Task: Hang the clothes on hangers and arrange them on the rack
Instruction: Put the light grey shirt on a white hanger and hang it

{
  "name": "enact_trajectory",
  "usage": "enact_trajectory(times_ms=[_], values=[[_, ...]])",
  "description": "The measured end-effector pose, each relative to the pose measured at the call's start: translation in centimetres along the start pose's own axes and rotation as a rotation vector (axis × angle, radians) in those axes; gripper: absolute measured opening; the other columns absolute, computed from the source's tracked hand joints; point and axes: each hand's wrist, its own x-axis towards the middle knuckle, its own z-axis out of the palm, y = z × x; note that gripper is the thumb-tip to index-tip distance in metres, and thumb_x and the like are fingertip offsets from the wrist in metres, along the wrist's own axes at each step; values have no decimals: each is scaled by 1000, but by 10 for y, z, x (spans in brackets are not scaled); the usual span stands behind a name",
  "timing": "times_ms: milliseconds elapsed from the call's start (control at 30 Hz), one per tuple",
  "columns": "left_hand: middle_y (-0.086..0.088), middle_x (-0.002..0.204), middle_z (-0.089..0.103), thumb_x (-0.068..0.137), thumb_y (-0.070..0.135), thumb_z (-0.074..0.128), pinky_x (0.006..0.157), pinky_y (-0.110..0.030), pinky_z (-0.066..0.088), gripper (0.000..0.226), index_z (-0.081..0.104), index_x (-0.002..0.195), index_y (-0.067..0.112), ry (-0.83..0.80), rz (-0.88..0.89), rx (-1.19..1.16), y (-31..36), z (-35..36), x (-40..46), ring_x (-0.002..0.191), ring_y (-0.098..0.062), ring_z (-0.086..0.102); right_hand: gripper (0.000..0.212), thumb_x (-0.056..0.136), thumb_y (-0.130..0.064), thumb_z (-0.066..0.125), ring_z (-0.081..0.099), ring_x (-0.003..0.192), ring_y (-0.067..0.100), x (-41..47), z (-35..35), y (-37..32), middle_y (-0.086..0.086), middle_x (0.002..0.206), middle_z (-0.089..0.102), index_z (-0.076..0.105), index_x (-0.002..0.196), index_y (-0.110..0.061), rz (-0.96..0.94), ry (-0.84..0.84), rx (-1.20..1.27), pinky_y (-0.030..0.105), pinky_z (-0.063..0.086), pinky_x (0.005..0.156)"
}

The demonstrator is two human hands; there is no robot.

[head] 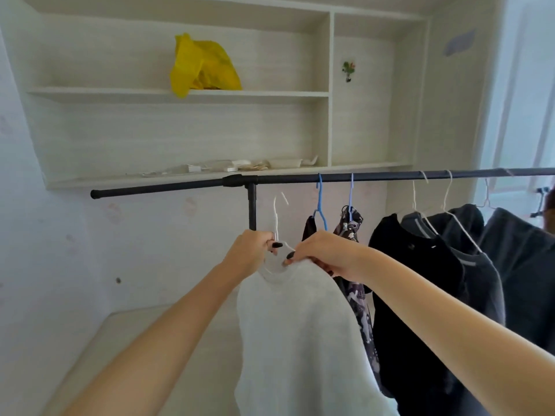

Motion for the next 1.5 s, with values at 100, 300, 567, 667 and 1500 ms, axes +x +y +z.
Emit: enact_trajectory(times_ms=[100,300,567,667,1500], values=[[6,63,59,90,6,40,60,-30,45,37,54,59,22,-88,-20,18,-3,14,6,61,-22,56,36,69,-28,80,54,69,26,14,-7,7,16,78,59,66,82,3,47,64,-138,30,48,63],[9,65,59,92,5,40,69,-23,45,41,53,57,22,-303,3,24,-36,22,9,66,-9,57,16,84,-29,65,59,79,23,33,-28,18,7,90,65,73,89,-16,51,-112,-483,39,56,82],[12,63,64,94,10,51,67,-15,46,31,70,70,17,-664,-11,-23,-54,-13,5,59,1,56,20,92,-16,57,63,54,9,59,-4,11,7,84,66,69,108,-18,110,-598,-604,15,48,52],[12,61,64,95,14,52,66,-21,44,30,68,70,15,-704,-47,-35,-63,-26,-4,59,-4,58,25,92,-18,59,67,59,10,68,8,7,7,88,68,67,116,-15,104,-671,-652,17,53,59],[3,52,48,101,27,44,51,-25,52,31,55,78,9,-510,-476,-273,-21,-171,-183,43,-16,53,23,89,-29,62,58,72,16,61,163,-52,3,74,53,71,80,-10,-438,-393,-816,33,60,73]])
